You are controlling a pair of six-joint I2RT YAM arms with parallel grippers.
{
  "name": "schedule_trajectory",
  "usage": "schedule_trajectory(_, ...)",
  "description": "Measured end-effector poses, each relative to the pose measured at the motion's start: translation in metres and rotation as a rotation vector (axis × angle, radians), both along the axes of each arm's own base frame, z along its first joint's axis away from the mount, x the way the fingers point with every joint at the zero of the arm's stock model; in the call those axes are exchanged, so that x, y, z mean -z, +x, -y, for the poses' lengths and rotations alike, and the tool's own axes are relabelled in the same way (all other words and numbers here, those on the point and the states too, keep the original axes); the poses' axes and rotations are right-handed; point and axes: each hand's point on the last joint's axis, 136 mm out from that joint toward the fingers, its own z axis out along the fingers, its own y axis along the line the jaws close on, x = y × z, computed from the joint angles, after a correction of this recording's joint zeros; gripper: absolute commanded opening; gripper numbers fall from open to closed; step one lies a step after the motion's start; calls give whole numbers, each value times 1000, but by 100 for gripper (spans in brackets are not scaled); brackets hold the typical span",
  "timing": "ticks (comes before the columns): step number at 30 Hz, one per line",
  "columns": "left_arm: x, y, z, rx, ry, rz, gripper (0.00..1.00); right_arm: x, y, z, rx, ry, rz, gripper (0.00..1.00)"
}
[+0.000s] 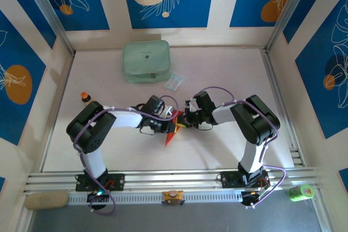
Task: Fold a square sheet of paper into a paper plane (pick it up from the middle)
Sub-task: Fold the wing for the fifth time at the center of the table.
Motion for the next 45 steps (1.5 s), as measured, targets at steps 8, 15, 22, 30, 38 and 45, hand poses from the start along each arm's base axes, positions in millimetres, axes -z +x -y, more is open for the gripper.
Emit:
schedule_trajectory(8, 0, -9, 0, 36, -74, 23, 0, -25, 1, 25, 31, -54, 26, 10)
schedule_trajectory(15, -1, -22, -2, 70, -117, 3, 0, -54, -2, 26, 4, -79, 144, 10)
schedule_trajectory(22, -1, -24, -2, 73, -121, -3, 0, -28, -27, 5, -82, -145, 111, 8)
schedule_trajectory(30, -1, -25, -2, 67, -120, -10, 0, 3, -34, 2, -91, -196, 53, 7)
schedule_trajectory(38, -1, -25, -2, 66, -123, -8, 0, 3, -24, 7, -50, -180, 41, 7)
schedule_trajectory(45, -1, -25, -2, 66, -123, -8, 0, 2, -6, 21, 14, -177, 42, 7)
